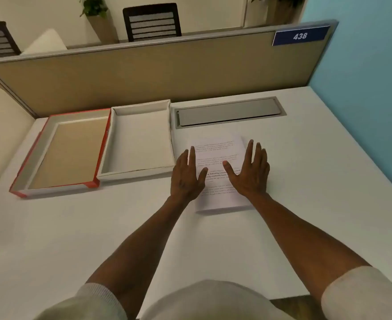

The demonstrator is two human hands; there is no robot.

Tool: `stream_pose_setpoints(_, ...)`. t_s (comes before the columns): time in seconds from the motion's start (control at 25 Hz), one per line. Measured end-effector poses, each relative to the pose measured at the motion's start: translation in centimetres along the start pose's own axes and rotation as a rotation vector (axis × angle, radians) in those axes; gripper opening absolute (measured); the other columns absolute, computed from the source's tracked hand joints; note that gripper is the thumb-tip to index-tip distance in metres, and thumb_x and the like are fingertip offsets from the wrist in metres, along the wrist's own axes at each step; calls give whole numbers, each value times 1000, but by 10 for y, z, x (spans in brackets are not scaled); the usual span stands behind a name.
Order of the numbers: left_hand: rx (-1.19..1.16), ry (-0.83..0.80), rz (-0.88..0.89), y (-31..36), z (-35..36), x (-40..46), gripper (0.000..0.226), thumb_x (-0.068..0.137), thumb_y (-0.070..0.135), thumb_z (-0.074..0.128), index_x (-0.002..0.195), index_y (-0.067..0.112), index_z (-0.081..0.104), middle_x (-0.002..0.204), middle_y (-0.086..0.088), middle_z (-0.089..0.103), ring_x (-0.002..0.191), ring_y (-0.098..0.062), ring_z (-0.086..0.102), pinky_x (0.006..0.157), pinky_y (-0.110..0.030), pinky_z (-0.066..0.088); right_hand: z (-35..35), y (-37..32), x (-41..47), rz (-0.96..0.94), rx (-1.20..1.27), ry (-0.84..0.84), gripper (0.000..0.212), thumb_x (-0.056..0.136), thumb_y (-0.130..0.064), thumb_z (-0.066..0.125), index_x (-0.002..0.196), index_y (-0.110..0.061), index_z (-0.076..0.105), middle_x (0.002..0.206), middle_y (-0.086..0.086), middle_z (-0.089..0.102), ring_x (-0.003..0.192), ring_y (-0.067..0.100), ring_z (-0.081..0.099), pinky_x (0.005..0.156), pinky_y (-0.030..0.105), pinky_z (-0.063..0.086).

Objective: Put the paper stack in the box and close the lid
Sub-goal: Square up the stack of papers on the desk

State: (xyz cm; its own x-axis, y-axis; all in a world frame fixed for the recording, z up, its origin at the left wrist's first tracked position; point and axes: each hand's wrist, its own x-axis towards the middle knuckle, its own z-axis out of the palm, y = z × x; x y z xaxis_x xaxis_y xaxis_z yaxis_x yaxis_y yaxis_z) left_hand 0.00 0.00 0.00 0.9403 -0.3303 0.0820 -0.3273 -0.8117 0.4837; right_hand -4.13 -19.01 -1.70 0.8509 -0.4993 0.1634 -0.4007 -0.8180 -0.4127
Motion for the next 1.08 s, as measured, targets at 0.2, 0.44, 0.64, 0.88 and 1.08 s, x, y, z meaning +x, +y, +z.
stream_pose_setpoints(0.2,-275,-136,-386,2,18,-3,84,96,50,56,160,13,16,160,-11,38,144,-34,39,117,-51,36,22,17,-16,73,29,-138,100,84,-76,39,159,-22,1,167,14,10,152,38,15,119,58,20)
stream_pose_setpoints(0.44,-725,-48,-712,10,23,10,78,93,39,67,155,13,27,151,-11,48,134,-33,51,109,-47,44,33,23,-17,33,18,-173,100,85,-76,39,158,-19,2,160,16,29,144,38,33,118,55,28)
stream_pose_setpoints(0.64,-825,-40,-911,6,19,32,74,94,41,66,152,10,32,155,-12,41,138,-35,45,107,-47,42,36,26,-15,4,0,-143,99,85,-77,35,157,-15,7,157,17,34,141,37,37,116,54,32)
stream_pose_setpoints(0.88,-745,-111,-867,-4,23,49,44,92,38,68,121,7,56,123,-10,62,98,-26,55,81,-35,44,39,28,-14,-20,-13,-136,98,86,-75,35,157,-12,11,155,19,35,140,37,37,115,54,33)
stream_pose_setpoints(1.08,-660,-131,-838,-3,20,56,28,90,34,69,100,12,55,96,-2,64,97,-27,61,68,-31,48,40,30,-14,-27,-18,-126,97,88,-73,36,157,-11,11,154,20,36,139,38,38,115,53,33)
